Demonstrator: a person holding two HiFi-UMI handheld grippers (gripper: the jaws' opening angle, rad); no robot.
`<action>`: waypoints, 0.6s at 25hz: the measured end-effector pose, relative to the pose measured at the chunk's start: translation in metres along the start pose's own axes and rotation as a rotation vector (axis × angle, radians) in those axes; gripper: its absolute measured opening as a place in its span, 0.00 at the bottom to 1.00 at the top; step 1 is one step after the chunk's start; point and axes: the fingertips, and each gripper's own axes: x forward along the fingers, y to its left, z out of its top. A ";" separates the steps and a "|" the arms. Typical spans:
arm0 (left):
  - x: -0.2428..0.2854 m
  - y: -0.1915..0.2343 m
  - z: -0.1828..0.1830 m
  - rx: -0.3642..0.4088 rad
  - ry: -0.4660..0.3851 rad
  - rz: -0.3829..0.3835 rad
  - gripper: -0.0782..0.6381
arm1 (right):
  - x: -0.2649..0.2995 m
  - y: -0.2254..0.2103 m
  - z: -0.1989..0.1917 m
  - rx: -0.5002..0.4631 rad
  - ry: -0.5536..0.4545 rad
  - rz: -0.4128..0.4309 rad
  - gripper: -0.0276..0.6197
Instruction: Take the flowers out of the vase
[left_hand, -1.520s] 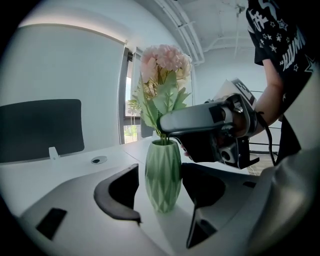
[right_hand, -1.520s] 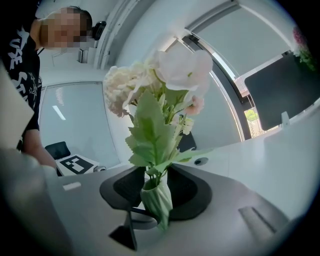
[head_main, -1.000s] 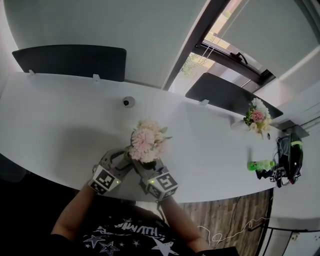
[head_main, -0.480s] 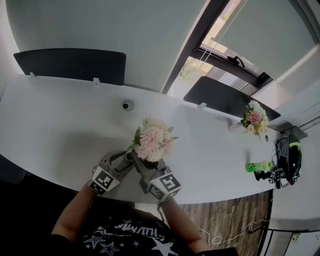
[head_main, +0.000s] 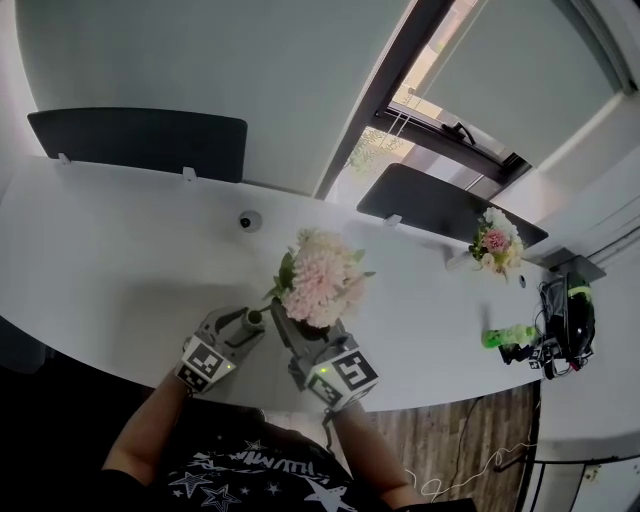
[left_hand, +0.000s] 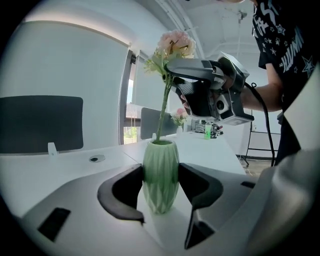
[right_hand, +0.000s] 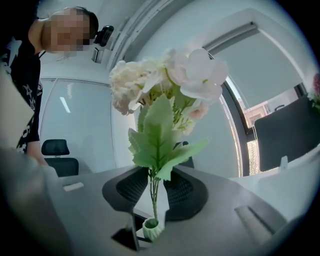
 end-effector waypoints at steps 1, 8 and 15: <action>0.000 -0.001 0.000 0.000 0.001 0.000 0.44 | -0.004 0.000 0.003 -0.010 -0.004 -0.001 0.19; 0.000 -0.001 0.002 0.032 0.002 0.010 0.44 | -0.026 0.000 0.026 0.014 -0.039 -0.048 0.19; -0.011 0.003 0.003 -0.001 -0.002 0.033 0.46 | -0.045 -0.001 0.041 0.024 -0.073 -0.079 0.19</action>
